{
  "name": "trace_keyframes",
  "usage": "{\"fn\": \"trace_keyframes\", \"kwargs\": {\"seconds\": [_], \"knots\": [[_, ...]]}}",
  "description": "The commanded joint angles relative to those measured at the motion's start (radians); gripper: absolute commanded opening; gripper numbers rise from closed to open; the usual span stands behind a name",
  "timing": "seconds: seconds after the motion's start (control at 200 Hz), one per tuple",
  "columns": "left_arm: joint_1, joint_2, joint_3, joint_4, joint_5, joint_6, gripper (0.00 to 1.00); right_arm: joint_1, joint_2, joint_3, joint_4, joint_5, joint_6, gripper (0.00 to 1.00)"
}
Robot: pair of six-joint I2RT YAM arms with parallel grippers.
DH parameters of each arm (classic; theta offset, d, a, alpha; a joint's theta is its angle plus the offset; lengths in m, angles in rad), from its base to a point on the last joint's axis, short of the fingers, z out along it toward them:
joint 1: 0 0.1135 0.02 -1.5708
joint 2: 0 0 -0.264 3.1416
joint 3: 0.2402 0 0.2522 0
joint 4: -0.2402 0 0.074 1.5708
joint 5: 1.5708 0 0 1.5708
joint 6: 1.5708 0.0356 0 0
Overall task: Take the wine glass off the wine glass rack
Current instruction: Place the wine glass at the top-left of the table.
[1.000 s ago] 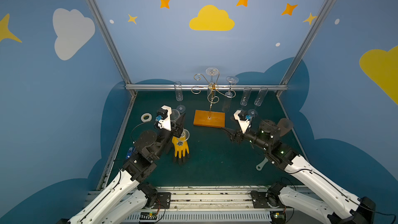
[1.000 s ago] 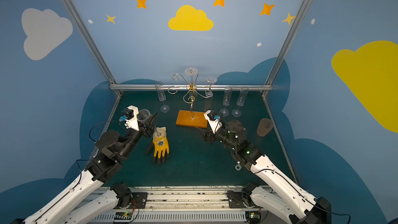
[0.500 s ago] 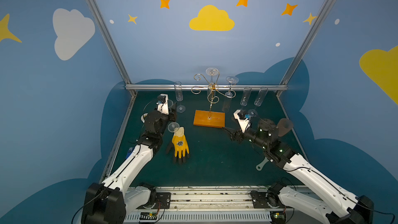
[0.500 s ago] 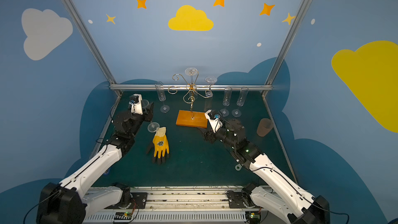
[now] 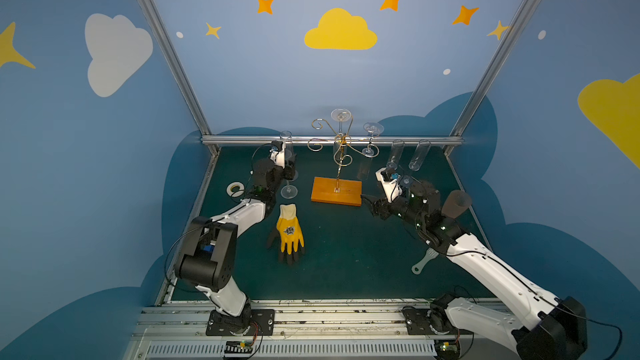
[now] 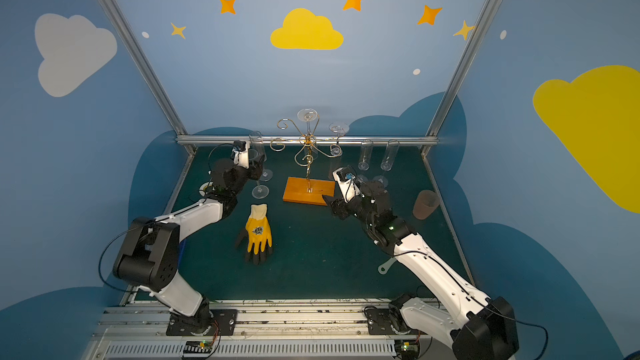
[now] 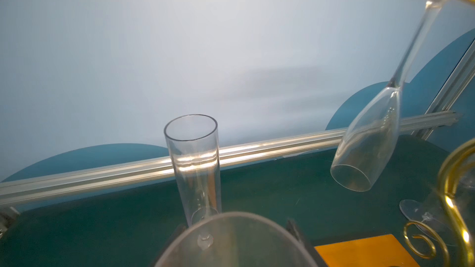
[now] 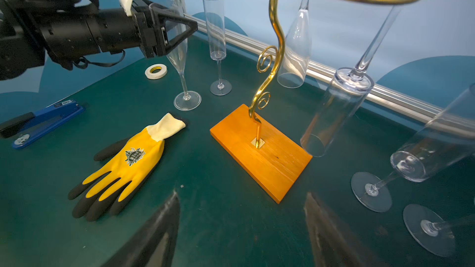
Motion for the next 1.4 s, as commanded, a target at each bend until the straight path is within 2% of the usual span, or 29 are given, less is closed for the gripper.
{"fn": "trace_keyframes", "kwargs": {"seconds": [0.0, 0.325, 0.916, 1.171, 1.397], "knots": [[0.003, 0.032, 0.049, 0.121, 0.029, 0.017, 0.48, -0.011, 0.000, 0.040, -0.018, 0.011, -0.008, 0.76], [0.004, 0.131, 0.053, 0.200, 0.012, 0.019, 0.48, -0.034, -0.022, 0.045, -0.043, 0.029, -0.013, 0.76], [-0.012, 0.207, 0.026, 0.222, -0.047, 0.069, 0.49, -0.058, -0.116, 0.015, -0.104, 0.079, -0.008, 0.77], [-0.020, 0.196, 0.010, 0.221, -0.073, 0.067, 0.76, -0.072, -0.137, 0.012, -0.117, 0.067, 0.006, 0.78], [-0.028, 0.151, 0.011, 0.196, -0.101, 0.086, 0.90, -0.078, -0.172, 0.013, -0.132, 0.062, -0.011, 0.78]]}}
